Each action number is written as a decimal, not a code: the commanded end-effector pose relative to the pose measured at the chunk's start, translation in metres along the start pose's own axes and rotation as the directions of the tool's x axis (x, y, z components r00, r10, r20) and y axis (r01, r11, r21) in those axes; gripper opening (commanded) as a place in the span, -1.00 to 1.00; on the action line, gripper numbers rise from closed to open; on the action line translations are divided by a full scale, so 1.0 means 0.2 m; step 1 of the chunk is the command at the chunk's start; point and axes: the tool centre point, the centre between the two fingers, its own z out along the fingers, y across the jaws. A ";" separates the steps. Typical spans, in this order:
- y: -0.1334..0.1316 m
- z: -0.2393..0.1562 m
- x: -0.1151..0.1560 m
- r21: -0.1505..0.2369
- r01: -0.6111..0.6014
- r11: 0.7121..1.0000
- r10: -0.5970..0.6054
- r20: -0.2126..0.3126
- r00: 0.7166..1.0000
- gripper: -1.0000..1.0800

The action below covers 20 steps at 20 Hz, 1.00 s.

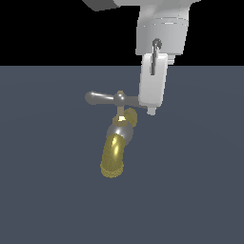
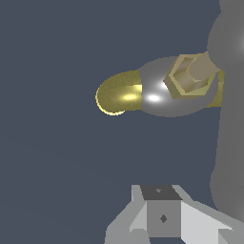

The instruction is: Turn on the faucet by rotating a designated handle.

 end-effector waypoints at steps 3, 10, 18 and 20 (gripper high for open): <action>0.06 0.00 -0.01 0.000 0.001 1.000 -0.001 0.000 1.000 -1.00; 0.16 0.00 -0.02 0.000 0.001 1.000 -0.001 0.000 1.000 -1.00; 0.27 0.00 -0.03 0.000 0.001 1.000 -0.001 0.000 1.000 -1.00; 0.30 0.00 -0.04 0.000 0.001 1.000 -0.001 0.000 1.000 -1.00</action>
